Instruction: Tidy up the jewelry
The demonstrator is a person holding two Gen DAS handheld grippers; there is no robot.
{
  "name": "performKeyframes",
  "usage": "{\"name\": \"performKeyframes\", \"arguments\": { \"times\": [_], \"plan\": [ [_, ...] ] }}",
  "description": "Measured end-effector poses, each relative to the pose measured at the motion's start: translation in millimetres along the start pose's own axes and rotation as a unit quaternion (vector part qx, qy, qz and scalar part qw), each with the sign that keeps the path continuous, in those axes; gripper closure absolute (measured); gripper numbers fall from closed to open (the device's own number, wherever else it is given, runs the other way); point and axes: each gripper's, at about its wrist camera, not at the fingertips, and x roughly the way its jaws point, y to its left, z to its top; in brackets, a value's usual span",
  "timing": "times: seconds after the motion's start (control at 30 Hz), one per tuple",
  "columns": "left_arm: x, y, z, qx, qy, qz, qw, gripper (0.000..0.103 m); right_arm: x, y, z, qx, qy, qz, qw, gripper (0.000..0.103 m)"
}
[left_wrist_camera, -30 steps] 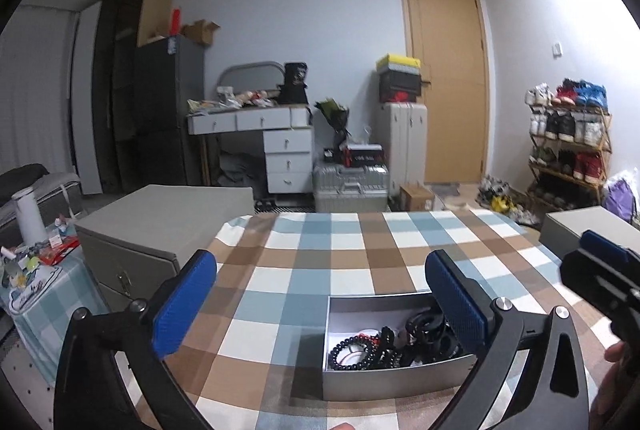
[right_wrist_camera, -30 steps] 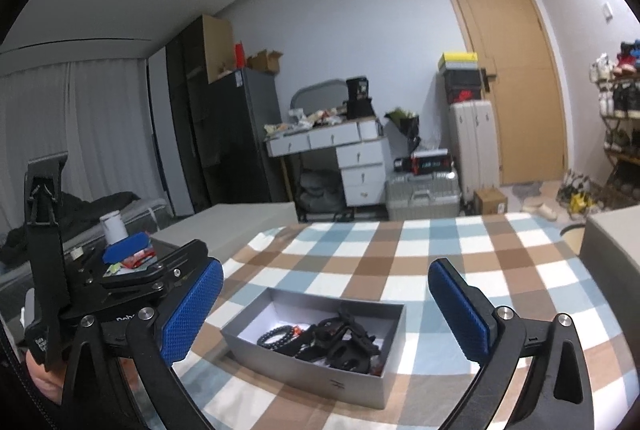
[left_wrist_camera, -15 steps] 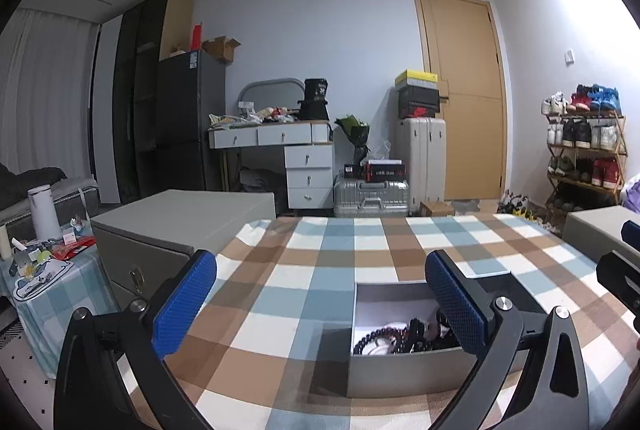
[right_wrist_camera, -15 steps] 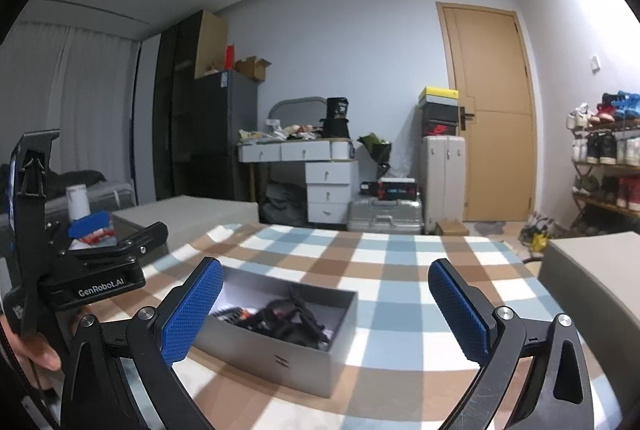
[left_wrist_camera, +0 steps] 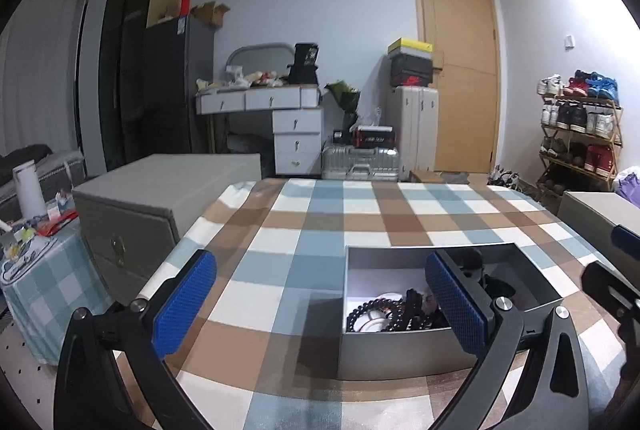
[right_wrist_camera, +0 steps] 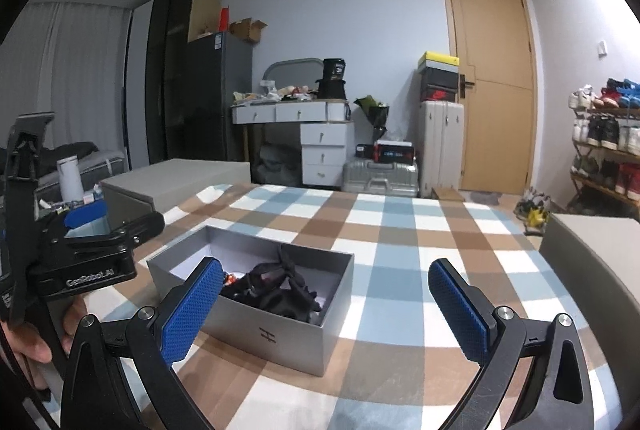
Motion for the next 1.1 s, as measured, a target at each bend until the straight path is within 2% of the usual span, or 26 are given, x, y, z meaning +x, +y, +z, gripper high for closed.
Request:
{"name": "performKeyframes", "arguments": {
  "times": [0.07, 1.1],
  "plan": [
    [-3.0, -1.4, 0.0, 0.001, 0.000, -0.012, 0.9999, 0.001, -1.6, -1.1, -0.8, 0.003, -0.001, -0.003, 1.000, 0.000],
    [-3.8, -1.0, 0.2, 0.001, 0.002, -0.010, 0.9999, 0.001, 2.0, -0.4, -1.0, 0.002, 0.001, -0.003, 1.000, 0.000]
  ]
}}
